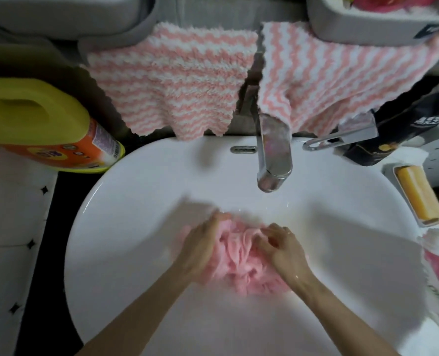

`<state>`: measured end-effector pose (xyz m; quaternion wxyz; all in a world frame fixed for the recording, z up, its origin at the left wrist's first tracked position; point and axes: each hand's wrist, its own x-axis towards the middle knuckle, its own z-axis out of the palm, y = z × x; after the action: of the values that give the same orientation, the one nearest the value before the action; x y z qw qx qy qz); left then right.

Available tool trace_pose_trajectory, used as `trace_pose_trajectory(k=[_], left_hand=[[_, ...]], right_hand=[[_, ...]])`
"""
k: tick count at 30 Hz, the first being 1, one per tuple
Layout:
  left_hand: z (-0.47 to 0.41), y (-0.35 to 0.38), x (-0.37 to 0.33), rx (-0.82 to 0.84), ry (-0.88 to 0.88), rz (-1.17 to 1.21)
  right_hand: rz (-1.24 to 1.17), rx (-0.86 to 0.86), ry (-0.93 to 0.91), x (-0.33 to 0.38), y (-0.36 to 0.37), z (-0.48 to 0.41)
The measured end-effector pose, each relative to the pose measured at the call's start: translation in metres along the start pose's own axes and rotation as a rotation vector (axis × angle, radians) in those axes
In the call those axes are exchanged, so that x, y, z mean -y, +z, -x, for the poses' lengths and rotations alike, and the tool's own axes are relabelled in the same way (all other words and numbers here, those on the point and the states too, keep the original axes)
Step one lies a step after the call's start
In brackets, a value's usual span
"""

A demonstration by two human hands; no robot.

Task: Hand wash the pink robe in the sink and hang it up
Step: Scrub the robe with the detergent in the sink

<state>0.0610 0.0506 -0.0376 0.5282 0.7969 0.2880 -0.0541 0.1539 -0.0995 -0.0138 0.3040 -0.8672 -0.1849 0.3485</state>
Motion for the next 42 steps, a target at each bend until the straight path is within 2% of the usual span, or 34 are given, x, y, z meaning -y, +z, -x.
trace_pose_trajectory(k=[2,3,6,10,15,20,24,27,29,30,31,33,35,37,38,39,41,42], left_hand=[[0.022,0.009,0.007,-0.111,0.139,-0.449],[0.028,0.016,0.018,-0.103,0.194,-0.593],[0.033,0.04,0.046,-0.09,0.118,-0.731],[0.025,0.054,0.059,-0.189,0.221,-0.85],[0.004,0.066,0.066,-0.404,0.375,-0.866],[-0.015,0.064,0.059,-0.376,0.366,-0.835],[-0.036,0.055,0.051,-0.332,0.405,-0.749],[-0.048,0.041,0.043,-0.182,0.452,-0.709],[-0.051,0.029,0.026,0.004,0.358,-0.761],[-0.054,0.025,0.019,0.04,0.26,-0.776],[-0.053,0.02,0.011,0.041,0.139,-0.691],[-0.045,0.006,-0.002,0.14,-0.093,-0.373],[-0.026,-0.013,-0.007,0.248,-0.127,-0.133],[0.0,-0.027,-0.005,0.236,-0.141,0.05],[0.011,-0.028,-0.001,0.172,-0.109,0.045],[0.019,-0.025,0.005,0.099,-0.036,-0.076],[0.026,-0.002,0.034,0.046,0.154,-0.444],[0.03,0.013,0.045,0.064,0.17,-0.556]], right_hand=[[0.112,0.026,-0.029,-0.006,0.013,0.008],[0.168,0.044,-0.049,-0.012,0.022,0.008],[0.457,0.012,-0.148,-0.036,0.054,0.009],[0.598,-0.088,-0.171,-0.046,0.071,0.001],[0.547,-0.292,-0.255,-0.044,0.079,-0.018],[0.502,-0.386,-0.299,-0.044,0.078,-0.042],[0.526,-0.414,-0.211,-0.031,0.074,-0.059],[0.509,-0.213,-0.018,-0.013,0.064,-0.063],[0.572,-0.163,0.047,-0.007,0.06,-0.066],[0.487,-0.159,0.089,-0.003,0.053,-0.065],[0.341,-0.165,0.141,-0.001,0.045,-0.062],[-0.056,-0.109,0.156,-0.004,0.028,-0.053],[-0.351,0.085,0.057,-0.01,0.005,-0.031],[-0.436,0.299,-0.031,-0.013,-0.01,-0.005],[-0.443,0.306,-0.041,-0.013,-0.012,0.004],[-0.368,0.204,-0.035,-0.018,-0.01,0.009],[0.072,-0.07,-0.058,-0.023,0.003,0.01],[0.27,-0.105,-0.073,-0.026,0.014,0.007]])
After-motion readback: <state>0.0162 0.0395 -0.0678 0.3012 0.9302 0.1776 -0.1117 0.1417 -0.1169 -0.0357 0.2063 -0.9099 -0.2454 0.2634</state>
